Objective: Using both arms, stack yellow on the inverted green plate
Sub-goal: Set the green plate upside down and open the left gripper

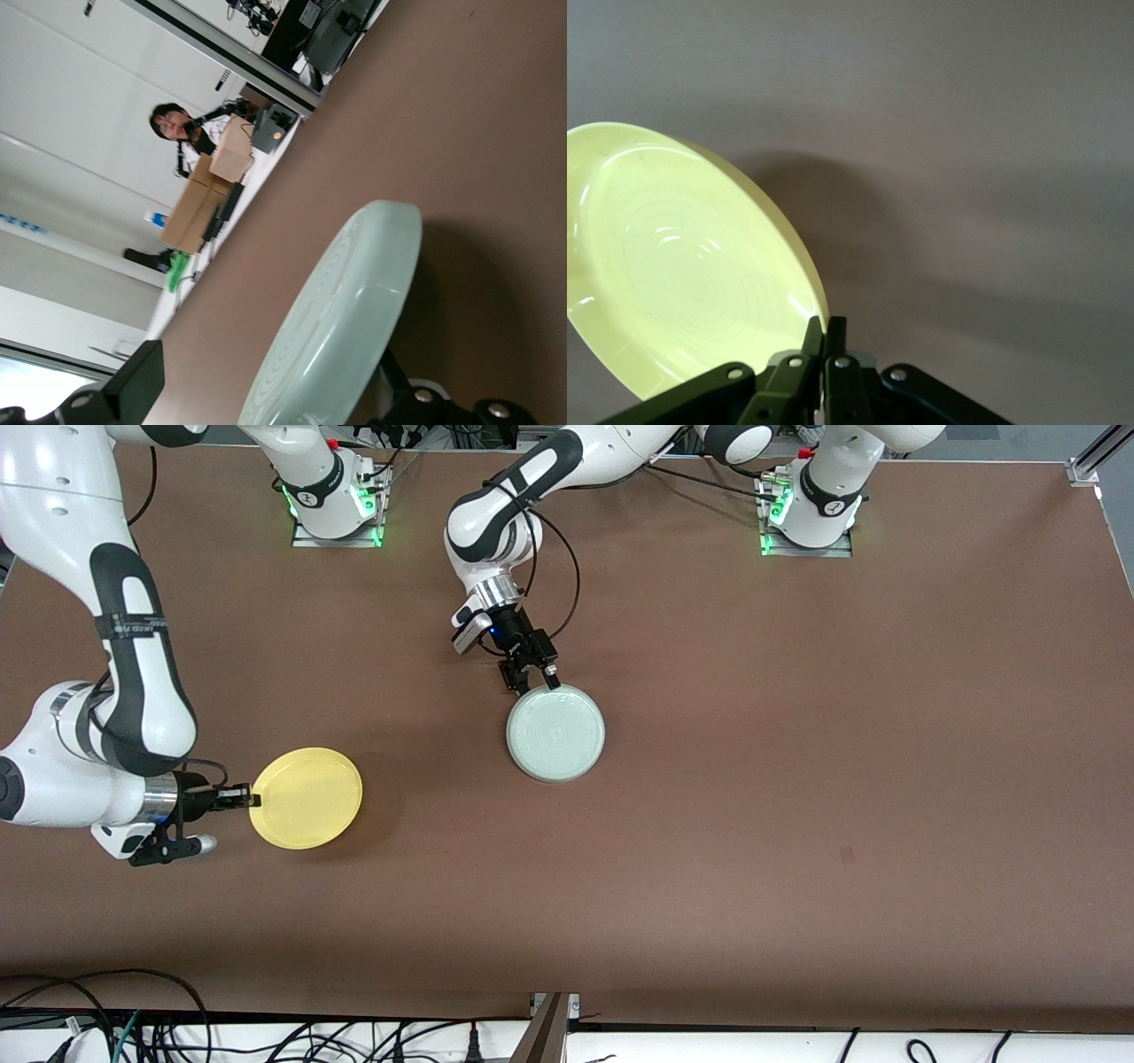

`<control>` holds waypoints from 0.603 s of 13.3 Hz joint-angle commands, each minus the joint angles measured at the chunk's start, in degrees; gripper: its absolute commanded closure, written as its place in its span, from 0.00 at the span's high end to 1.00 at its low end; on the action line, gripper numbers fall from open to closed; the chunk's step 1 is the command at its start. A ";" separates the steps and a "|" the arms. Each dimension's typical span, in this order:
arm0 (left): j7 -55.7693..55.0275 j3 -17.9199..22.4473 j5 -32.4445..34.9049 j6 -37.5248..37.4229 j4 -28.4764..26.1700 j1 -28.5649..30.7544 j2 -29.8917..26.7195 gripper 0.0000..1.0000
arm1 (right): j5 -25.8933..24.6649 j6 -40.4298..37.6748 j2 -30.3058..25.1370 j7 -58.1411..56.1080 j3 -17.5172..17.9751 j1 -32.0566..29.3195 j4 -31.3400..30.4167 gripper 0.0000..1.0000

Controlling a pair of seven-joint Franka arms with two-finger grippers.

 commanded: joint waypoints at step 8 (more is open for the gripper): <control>-26.49 -0.42 -10.99 33.70 2.18 10.62 -1.64 1.00 | -2.14 -5.32 -4.20 9.36 0.14 6.56 -0.58 0.00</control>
